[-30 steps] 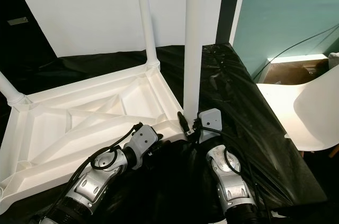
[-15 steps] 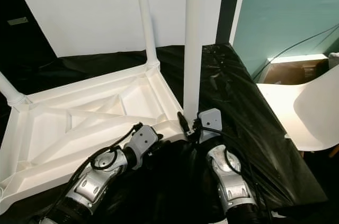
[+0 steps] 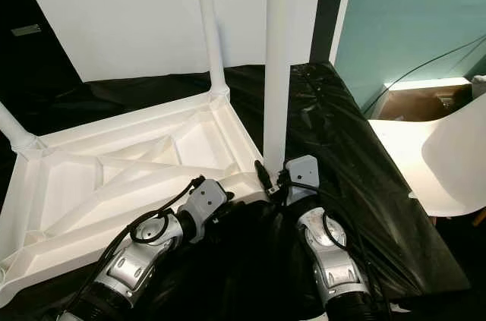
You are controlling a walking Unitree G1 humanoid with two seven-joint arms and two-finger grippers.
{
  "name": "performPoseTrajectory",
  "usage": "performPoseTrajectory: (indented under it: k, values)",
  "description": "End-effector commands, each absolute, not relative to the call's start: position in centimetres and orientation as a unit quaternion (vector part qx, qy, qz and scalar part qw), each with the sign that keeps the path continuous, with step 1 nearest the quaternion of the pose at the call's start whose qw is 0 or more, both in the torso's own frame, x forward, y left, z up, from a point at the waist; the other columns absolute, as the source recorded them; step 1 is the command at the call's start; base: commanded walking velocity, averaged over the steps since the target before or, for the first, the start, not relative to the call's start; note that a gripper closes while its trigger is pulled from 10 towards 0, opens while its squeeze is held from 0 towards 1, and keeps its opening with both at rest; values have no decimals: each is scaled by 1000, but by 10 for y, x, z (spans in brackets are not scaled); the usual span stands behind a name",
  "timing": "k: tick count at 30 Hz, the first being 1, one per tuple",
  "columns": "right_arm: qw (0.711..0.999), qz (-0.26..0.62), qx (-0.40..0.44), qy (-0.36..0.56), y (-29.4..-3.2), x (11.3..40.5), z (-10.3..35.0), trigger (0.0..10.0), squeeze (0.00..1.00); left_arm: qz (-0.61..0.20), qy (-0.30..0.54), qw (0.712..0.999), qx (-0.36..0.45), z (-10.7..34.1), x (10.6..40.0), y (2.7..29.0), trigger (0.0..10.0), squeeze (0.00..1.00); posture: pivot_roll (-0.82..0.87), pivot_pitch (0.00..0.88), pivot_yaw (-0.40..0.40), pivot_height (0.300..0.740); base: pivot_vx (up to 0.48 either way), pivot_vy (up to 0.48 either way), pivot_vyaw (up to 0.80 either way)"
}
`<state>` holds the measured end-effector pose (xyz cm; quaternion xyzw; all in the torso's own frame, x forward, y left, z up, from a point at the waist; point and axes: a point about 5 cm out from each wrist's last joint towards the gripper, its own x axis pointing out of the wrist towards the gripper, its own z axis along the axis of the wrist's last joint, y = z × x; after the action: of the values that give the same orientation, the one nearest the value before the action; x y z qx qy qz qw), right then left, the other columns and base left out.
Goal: Building children table
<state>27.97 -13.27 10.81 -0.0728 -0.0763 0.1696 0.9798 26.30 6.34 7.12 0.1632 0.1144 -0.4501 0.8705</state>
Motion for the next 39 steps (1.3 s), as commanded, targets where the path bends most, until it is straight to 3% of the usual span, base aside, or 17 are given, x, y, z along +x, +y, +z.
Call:
performPoseTrajectory:
  k: [1,4,5,6,7,10,11,12,13,18,26,33,34,35,38,39]
  values:
    - [980,154,-108,-58,-146,281,104,10000,0,-457,242,839,171,22,242,78,10000,0,-45,0,22,740,0,0,0]
    - [980,155,-108,-59,-145,281,104,10000,0,-458,241,839,171,22,242,77,10000,0,-47,0,22,740,0,0,0]
    - [980,156,-109,-63,-144,281,105,10000,251,-458,241,839,171,22,243,77,10000,0,-49,0,22,740,0,0,0]
    - [980,156,-109,-63,-144,281,105,10000,251,-458,241,839,171,22,243,77,10000,0,-49,0,22,740,0,0,0]
    - [979,158,-108,-67,-144,280,107,10000,1000,-458,240,839,171,22,244,77,10000,0,-51,0,23,740,0,0,0]
    - [977,165,-115,-75,-142,280,109,10000,1000,-458,240,839,170,22,243,76,10000,0,-52,0,24,740,0,0,0]
    - [969,186,-139,-85,-140,278,111,10000,808,-459,241,838,169,22,242,77,10000,0,-52,0,25,740,0,0,0]
    - [969,186,-139,-85,-140,278,111,10000,808,-459,241,838,169,22,242,77,10000,0,-52,0,25,740,0,0,0]
    - [964,200,-148,-89,-139,277,112,10000,0,-459,241,838,169,21,242,77,10000,0,-52,0,27,740,0,0,0]
    - [946,264,-169,-84,-144,278,115,10000,0,-461,241,837,171,21,243,77,10000,0,-58,0,31,740,0,0,0]
    - [920,352,-171,-34,-169,307,123,10000,0,-465,236,835,177,24,247,77,10000,0,-57,0,38,740,0,0,0]
    - [898,396,-189,-19,-167,319,127,9804,0,-461,235,837,179,25,248,79,10000,0,-38,0,32,740,0,0,0]
    - [895,405,-187,-14,-165,319,126,784,0,-460,236,837,178,24,248,80,10000,0,-37,0,31,740,0,0,0]
    - [892,415,-181,-8,-165,320,126,0,0,-459,237,837,178,24,247,80,10000,0,-37,0,31,740,0,0,0]
    - [889,424,-171,3,-166,321,124,0,0,-460,241,836,177,23,246,80,10000,0,-35,0,29,740,0,0,0]
    - [893,419,-161,12,-167,322,122,0,0,-461,242,835,176,23,245,81,6824,0,-35,0,26,740,0,0,0]
